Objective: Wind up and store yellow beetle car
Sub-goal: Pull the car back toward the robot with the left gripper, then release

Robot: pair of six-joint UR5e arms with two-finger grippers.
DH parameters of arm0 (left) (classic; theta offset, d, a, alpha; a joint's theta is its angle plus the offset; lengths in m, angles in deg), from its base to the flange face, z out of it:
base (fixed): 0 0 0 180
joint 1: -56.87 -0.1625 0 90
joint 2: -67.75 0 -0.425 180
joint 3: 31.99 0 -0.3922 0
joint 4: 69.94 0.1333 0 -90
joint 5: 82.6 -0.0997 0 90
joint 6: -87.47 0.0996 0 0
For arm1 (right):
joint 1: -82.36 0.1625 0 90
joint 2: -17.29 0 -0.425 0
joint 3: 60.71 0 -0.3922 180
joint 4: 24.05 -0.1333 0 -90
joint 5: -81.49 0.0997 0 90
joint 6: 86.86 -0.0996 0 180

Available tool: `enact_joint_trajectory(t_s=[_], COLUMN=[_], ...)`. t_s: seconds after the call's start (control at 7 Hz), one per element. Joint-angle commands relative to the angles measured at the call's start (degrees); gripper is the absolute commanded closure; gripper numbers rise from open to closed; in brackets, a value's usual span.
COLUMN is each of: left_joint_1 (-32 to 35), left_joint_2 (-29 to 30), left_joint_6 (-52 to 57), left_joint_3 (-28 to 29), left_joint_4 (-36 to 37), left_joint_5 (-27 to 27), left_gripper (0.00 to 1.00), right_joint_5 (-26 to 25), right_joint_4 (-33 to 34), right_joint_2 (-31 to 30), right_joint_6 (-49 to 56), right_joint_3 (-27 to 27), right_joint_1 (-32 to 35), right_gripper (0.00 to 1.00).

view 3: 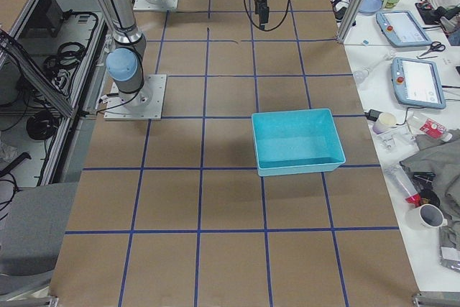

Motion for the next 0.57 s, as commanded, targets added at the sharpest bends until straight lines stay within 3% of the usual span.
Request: enact_joint_trajectory(t_s=[0.0,0.43], left_joint_1=[0.0,1.6], left_joint_2=[-0.8,-3.6], left_joint_6=[0.3,1.0], left_joint_3=[0.2,0.0], left_joint_4=[0.2,-0.8], left_joint_5=[0.2,0.1], left_gripper=[0.0,0.0], right_joint_5=[0.0,0.0], right_joint_4=[0.0,0.0], right_joint_2=[0.0,0.3], right_joint_6=[0.1,0.3], right_joint_3=[0.1,0.1], right_joint_1=[0.0,-0.1], right_gripper=[0.0,0.0])
